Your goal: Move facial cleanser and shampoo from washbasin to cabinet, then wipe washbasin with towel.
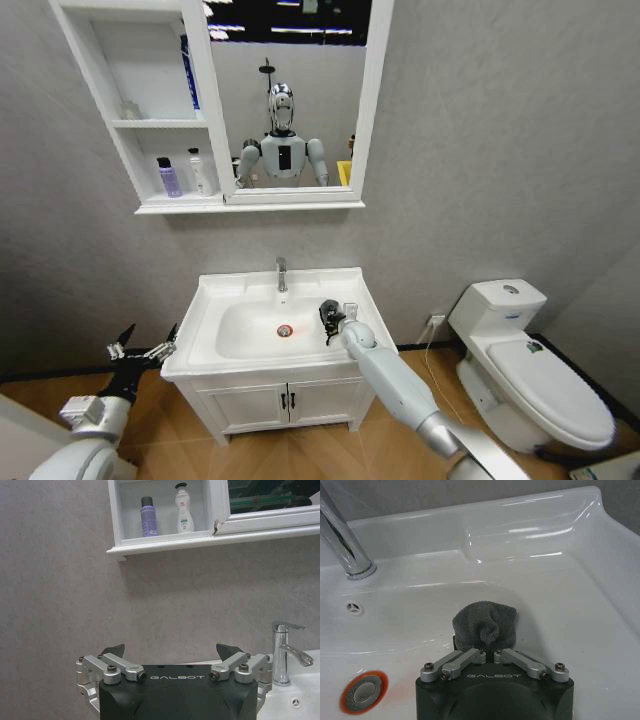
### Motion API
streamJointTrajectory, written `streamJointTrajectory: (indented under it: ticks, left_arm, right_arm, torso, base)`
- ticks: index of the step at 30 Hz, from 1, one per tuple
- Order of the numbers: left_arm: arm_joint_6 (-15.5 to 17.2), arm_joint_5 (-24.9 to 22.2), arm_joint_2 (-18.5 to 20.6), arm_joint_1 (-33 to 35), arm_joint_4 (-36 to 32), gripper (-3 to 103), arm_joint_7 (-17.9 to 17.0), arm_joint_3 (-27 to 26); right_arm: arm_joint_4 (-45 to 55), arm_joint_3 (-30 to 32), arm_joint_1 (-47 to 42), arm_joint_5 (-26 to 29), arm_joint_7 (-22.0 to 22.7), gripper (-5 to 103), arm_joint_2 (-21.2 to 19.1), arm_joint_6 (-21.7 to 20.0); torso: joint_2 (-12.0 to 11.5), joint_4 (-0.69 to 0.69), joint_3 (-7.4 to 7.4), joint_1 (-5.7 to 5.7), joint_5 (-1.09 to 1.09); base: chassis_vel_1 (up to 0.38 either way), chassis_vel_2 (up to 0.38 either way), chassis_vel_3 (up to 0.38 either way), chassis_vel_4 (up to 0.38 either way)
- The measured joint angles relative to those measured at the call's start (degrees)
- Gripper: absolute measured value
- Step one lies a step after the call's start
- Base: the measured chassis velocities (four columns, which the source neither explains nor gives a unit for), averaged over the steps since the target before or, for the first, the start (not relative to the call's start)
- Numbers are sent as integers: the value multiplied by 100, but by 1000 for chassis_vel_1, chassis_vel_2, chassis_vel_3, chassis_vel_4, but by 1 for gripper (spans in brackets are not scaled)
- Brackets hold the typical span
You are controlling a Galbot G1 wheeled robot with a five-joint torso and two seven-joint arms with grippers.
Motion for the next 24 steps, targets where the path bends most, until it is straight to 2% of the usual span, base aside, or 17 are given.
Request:
streamJointTrajectory:
  ticks: [4, 9, 17, 23, 24]
  left_arm:
    - [0, 0, 0, 0, 0, 100, 0, 0]
    - [0, 0, 0, 0, 1, 100, 0, 0]
    - [0, 0, 0, 0, 0, 100, 0, 0]
    - [0, 0, 0, 0, 0, 100, 0, 0]
    - [0, 0, 0, 0, 0, 100, 0, 0]
  right_arm:
    - [-185, 29, 22, -77, -70, 2, 60, 29]
    - [-827, 116, 154, -454, -357, 2, 254, 270]
    - [-1536, 126, 473, -287, -617, 2, 542, 322]
    - [-2207, 133, 839, -99, -813, 2, 1118, 339]
    - [-2207, 133, 839, -99, -813, 2, 1118, 339]
  torso:
    - [0, 1, 0, 0, 0]
    - [1, 3, -1, -1, 1]
    - [1, -1, -1, -1, -1]
    - [-1, -4, 2, 2, -2]
    - [-1, -4, 2, 2, -2]
  base:
    - [0, 0, 0, 0]
    - [0, 0, 0, 0]
    - [0, 0, 0, 0]
    - [0, 0, 0, 0]
    - [0, 0, 0, 0]
